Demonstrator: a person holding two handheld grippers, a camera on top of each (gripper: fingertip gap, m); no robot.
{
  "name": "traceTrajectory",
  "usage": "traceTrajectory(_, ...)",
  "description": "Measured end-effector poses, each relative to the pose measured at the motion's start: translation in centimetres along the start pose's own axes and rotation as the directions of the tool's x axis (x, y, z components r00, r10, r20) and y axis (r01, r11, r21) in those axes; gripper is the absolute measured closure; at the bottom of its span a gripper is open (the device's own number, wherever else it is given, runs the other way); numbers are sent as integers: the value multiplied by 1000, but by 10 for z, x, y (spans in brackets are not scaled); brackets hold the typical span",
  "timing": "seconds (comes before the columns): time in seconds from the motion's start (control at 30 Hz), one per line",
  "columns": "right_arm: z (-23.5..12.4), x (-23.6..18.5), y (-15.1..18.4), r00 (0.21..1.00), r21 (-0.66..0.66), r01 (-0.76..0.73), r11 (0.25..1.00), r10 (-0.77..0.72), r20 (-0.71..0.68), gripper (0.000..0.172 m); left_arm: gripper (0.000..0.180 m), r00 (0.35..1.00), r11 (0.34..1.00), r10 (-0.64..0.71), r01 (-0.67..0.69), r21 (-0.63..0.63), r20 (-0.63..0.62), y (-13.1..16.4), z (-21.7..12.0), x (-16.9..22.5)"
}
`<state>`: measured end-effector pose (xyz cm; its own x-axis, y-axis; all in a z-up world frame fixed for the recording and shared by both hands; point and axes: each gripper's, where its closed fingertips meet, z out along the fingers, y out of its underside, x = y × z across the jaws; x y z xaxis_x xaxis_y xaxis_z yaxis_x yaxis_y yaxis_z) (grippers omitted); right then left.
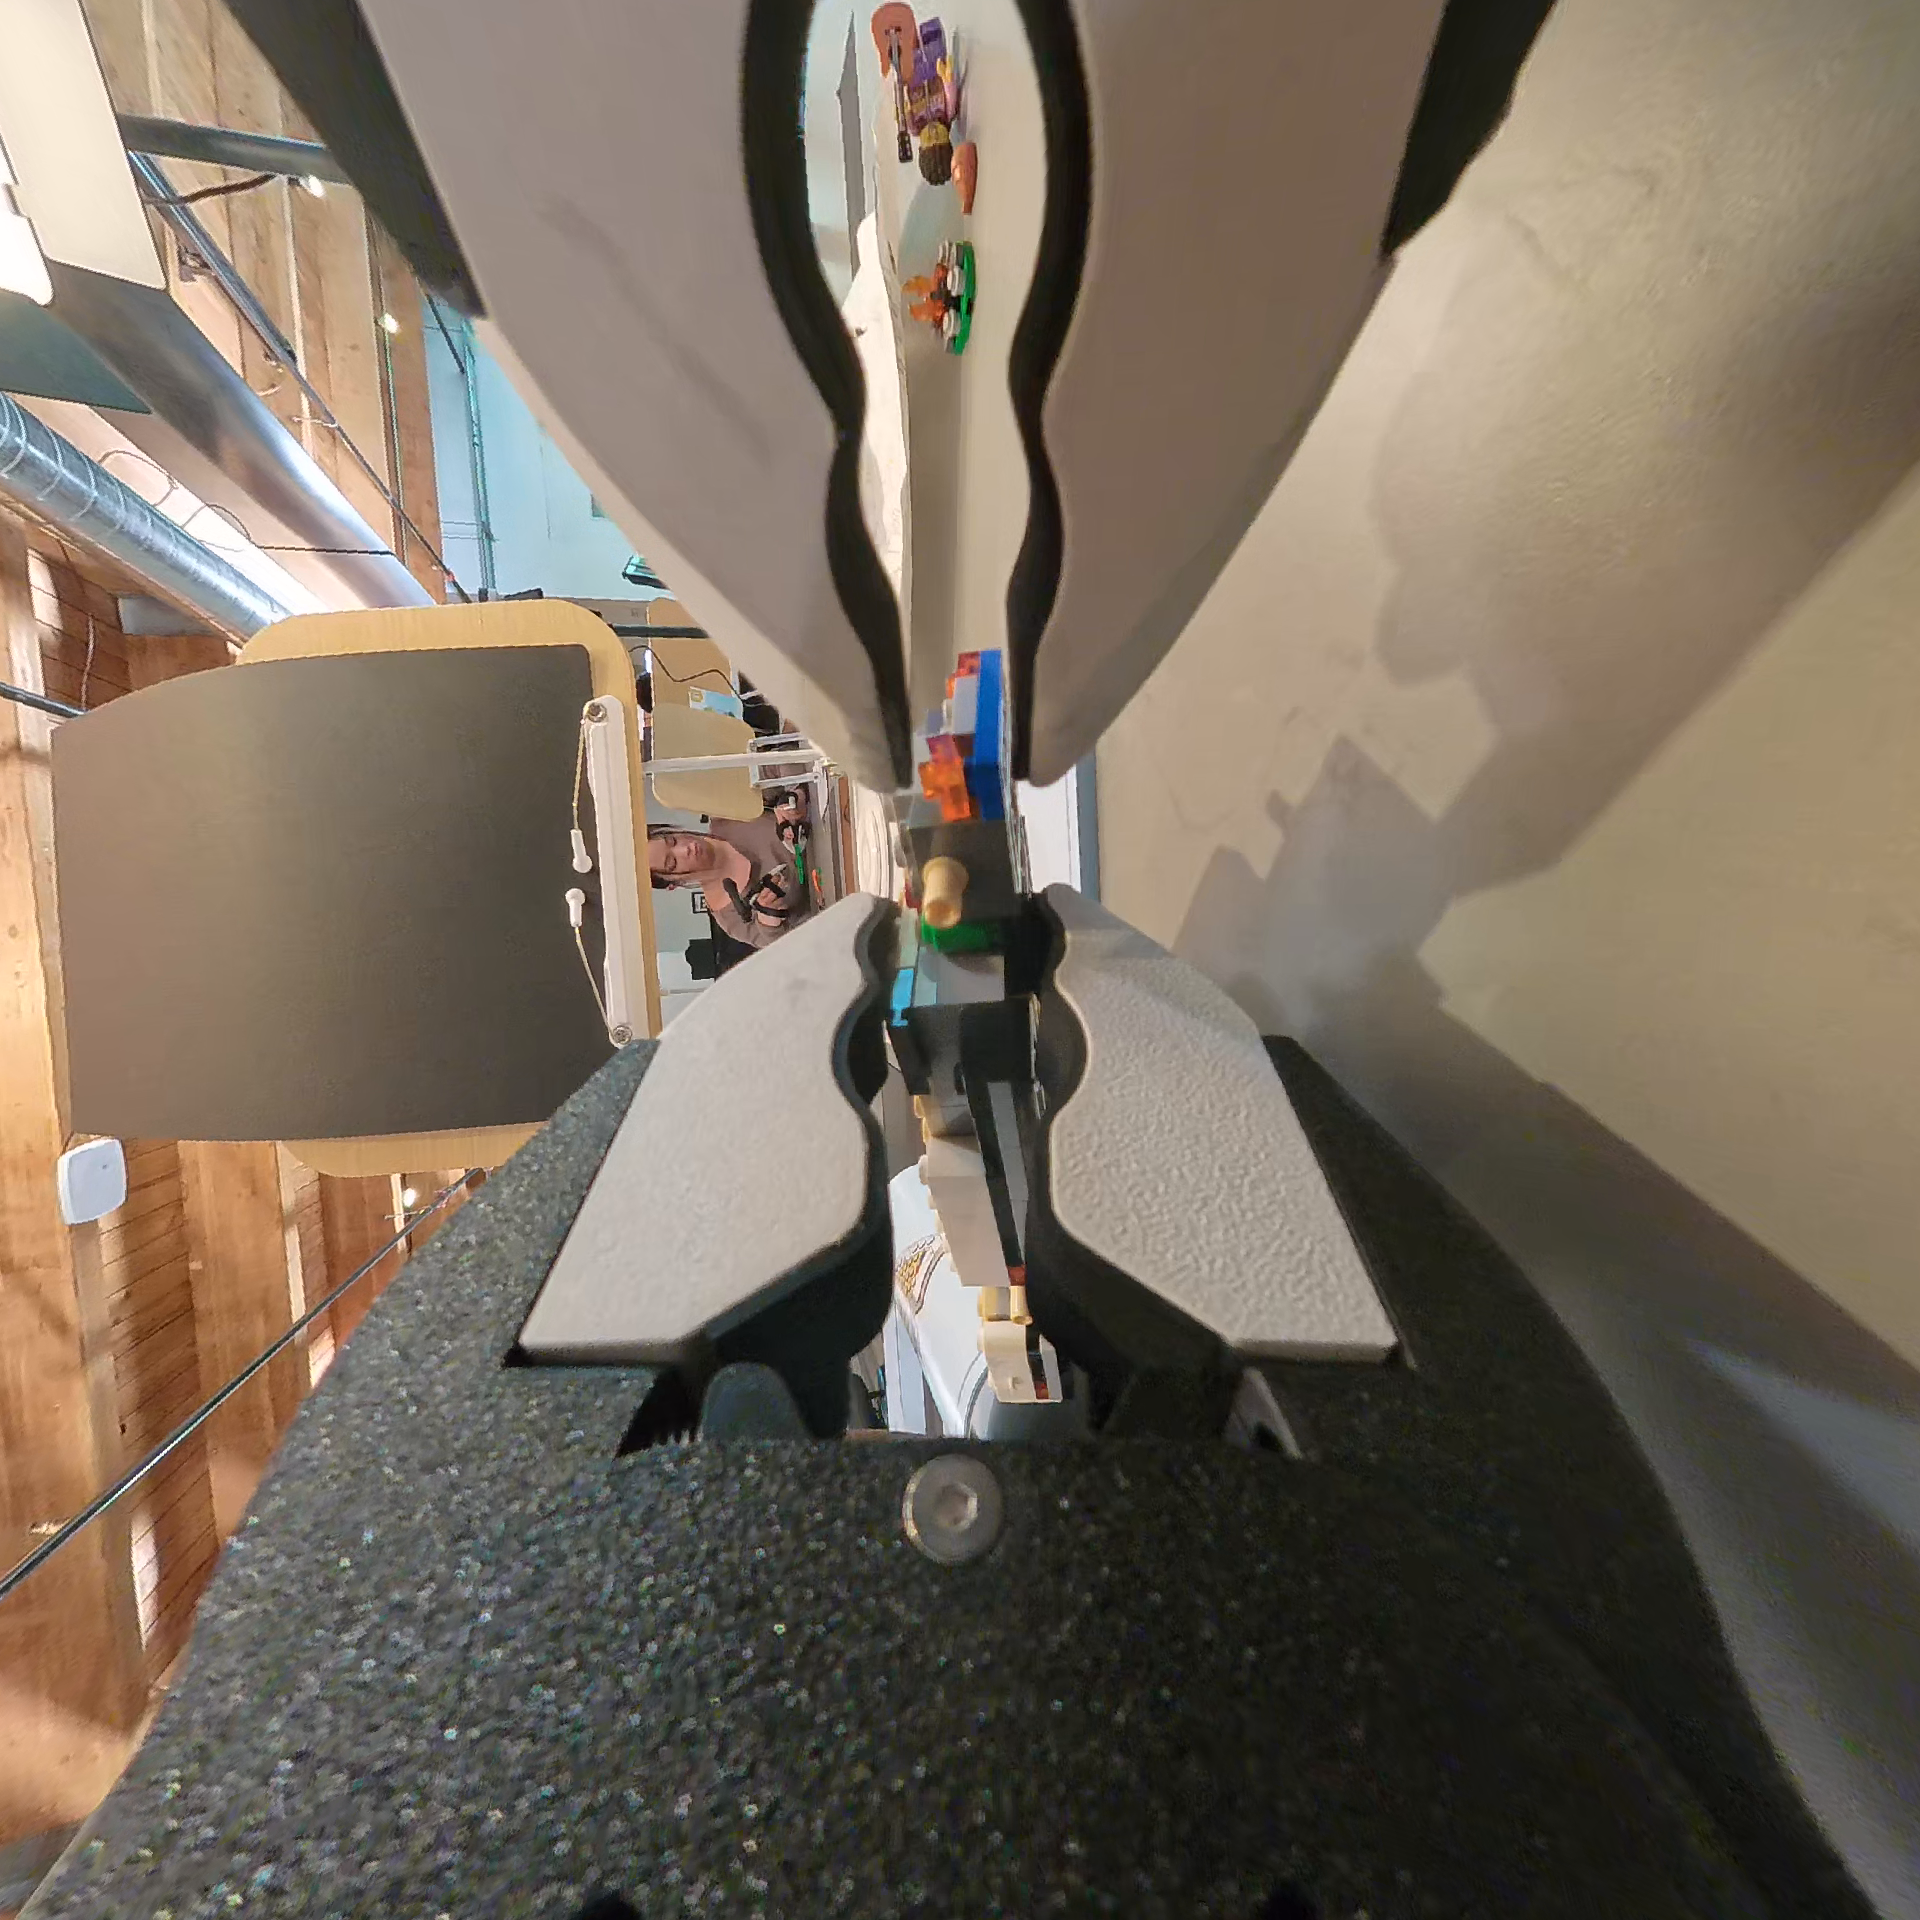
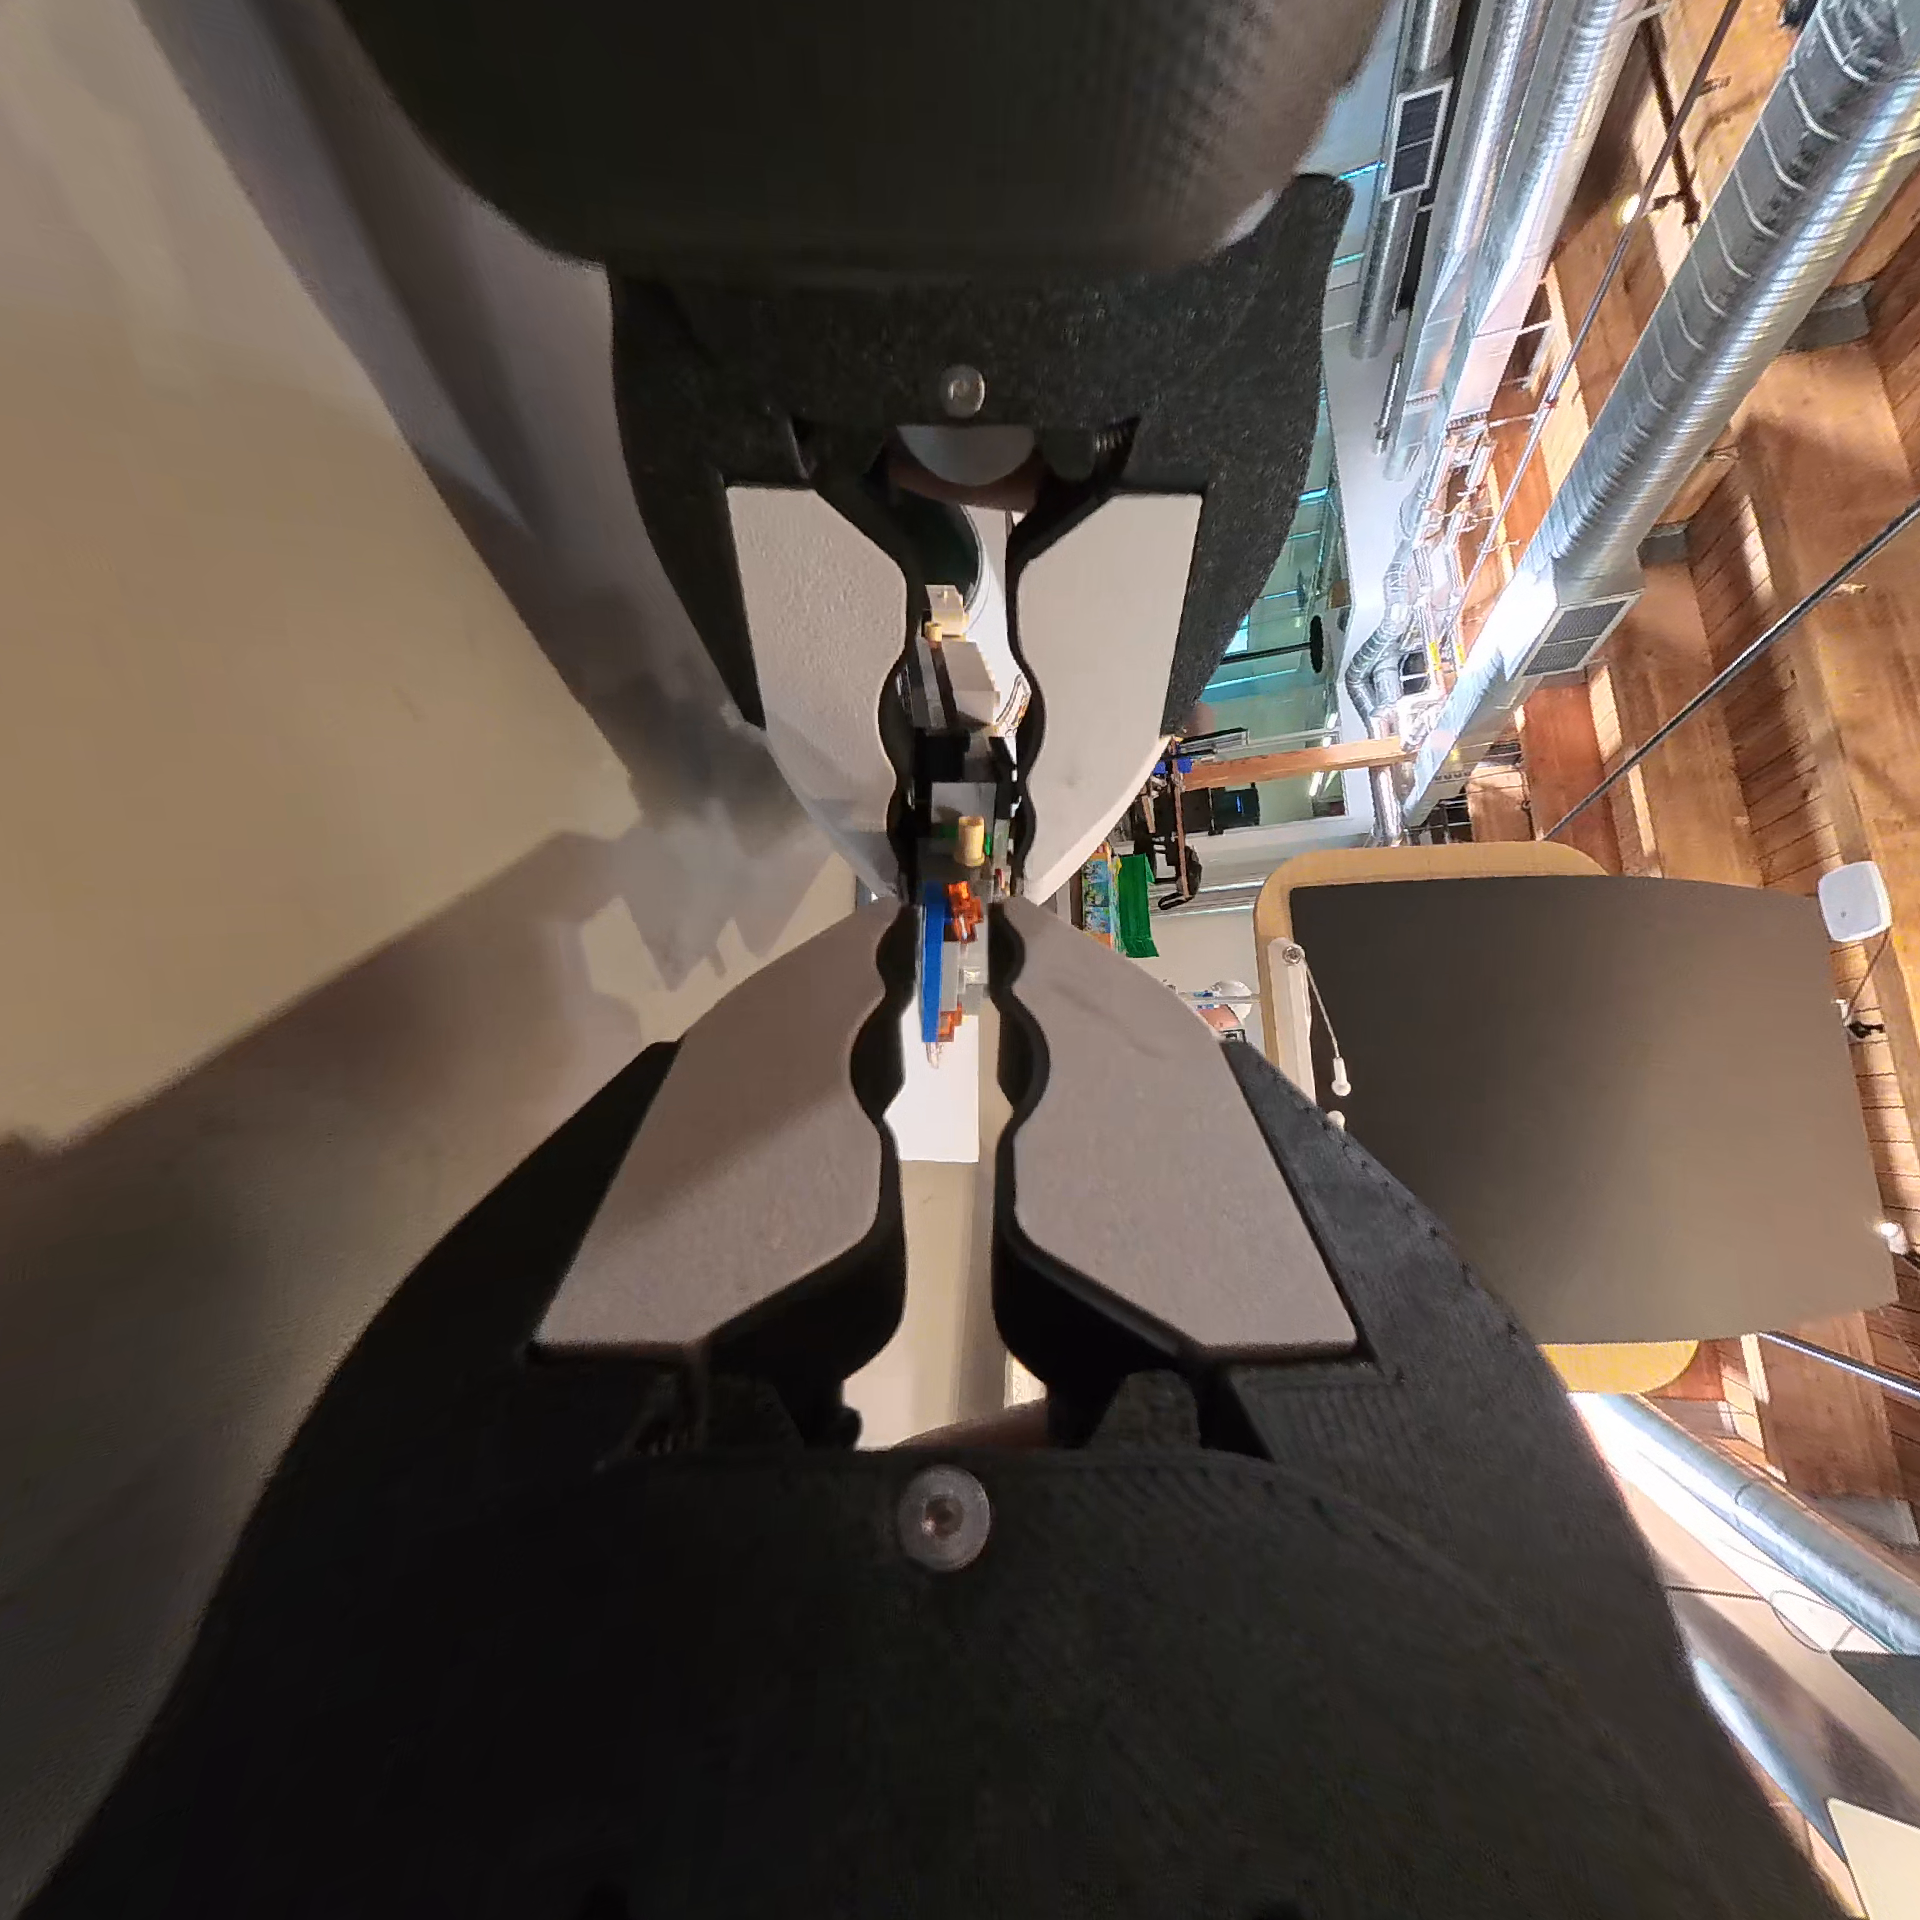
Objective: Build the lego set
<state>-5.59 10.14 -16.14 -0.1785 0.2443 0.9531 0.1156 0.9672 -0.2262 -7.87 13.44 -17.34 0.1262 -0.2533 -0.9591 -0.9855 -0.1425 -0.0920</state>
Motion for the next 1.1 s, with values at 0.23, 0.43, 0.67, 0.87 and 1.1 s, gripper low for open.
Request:
traceTrajectory(0.23, 0, 1, -1, 1000, 2, 2, 1000, -2, -1, 161, 156, 1000, 1000, 1, -1, 0, 1, 0, 0, -1)
traceTrajectory(0.43, 0, 1, 0, 1000, 4, -14, 1000, 14, 13, 158, 156, 1000, 1000, 2, -2, 3, -1, -2, -1, -1)
traceTrajectory(0.67, 1, 0, 1, 1000, -10, -1, 1000, 1, 18, 161, 156, 1000, 1000, 3, -3, 4, 0, -2, -1, -1)
traceTrajectory(0.87, 0, 0, 0, 1000, -8, 19, 1000, -19, 22, 161, 156, 1000, 1000, 6, -6, 6, 0, -3, -2, -1)
traceTrajectory(1.1, -1, 1, -1, 1000, 6, 20, 1000, -20, 16, 158, 156, 1000, 1000, 0, 0, 9, 1, -3, -3, -2)
